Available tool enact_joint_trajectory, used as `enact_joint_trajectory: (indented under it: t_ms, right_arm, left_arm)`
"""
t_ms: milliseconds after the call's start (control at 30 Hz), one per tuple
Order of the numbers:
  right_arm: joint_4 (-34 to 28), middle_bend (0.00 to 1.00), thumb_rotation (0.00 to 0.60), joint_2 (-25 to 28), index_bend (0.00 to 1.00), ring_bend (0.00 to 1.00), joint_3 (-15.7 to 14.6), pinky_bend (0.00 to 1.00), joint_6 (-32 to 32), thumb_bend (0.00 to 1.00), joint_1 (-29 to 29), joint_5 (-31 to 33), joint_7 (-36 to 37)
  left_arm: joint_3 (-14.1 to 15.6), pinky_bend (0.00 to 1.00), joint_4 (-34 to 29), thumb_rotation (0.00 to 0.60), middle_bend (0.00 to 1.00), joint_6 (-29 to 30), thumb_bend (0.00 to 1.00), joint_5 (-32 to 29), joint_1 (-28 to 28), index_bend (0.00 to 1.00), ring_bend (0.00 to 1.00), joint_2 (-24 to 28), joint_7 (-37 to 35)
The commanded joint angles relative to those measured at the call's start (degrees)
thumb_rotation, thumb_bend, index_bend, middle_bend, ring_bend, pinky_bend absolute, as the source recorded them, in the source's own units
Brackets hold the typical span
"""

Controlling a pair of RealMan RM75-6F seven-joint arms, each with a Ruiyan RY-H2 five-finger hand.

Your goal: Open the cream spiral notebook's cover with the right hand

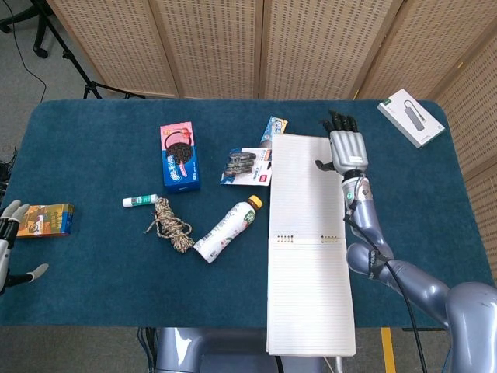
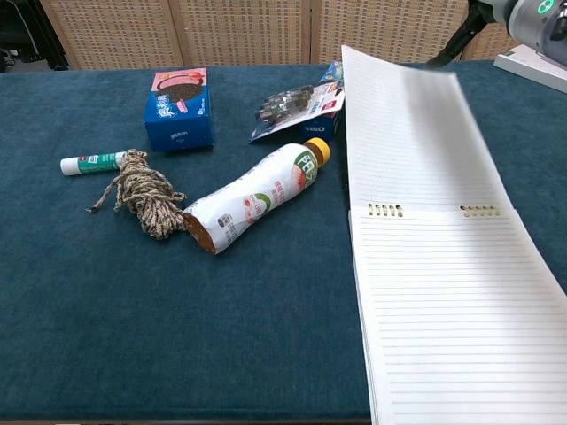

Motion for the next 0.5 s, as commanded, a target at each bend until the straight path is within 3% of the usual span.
enact_joint_trajectory:
  t_ms: [33, 167, 500]
  right_arm:
    - [-1.0, 0.00, 0.600, 0.6, 0.00, 0.00, -0.2, 0.00, 0.4, 0.00, -0.6, -2.0, 1.7]
    - [-6.0, 0.00, 0.600, 3.5, 0.00, 0.00, -1.2, 0.00, 2.8, 0.00, -3.0, -4.6, 2.6]
    - [-29.3, 0.00, 0.600, 18.5, 0.00, 0.00, -7.7, 0.00, 13.5, 0.00, -15.7, -15.4, 6.2]
  left_arm:
    - [0.1, 0.00, -0.1, 0.600, 0.00, -0.2, 0.00, 0.0, -0.1, 0.00, 0.00, 0.0, 0.1]
    - [0.4, 0.00, -0.3, 0.600, 0.00, 0.5, 0.00, 0.8, 0.2, 0.00, 0.00, 0.0, 0.1]
    - [1.6, 0.00, -0.5, 0.600, 0.00, 4.1, 0.00, 4.6, 2.0, 0.00, 0.00, 0.7, -2.1]
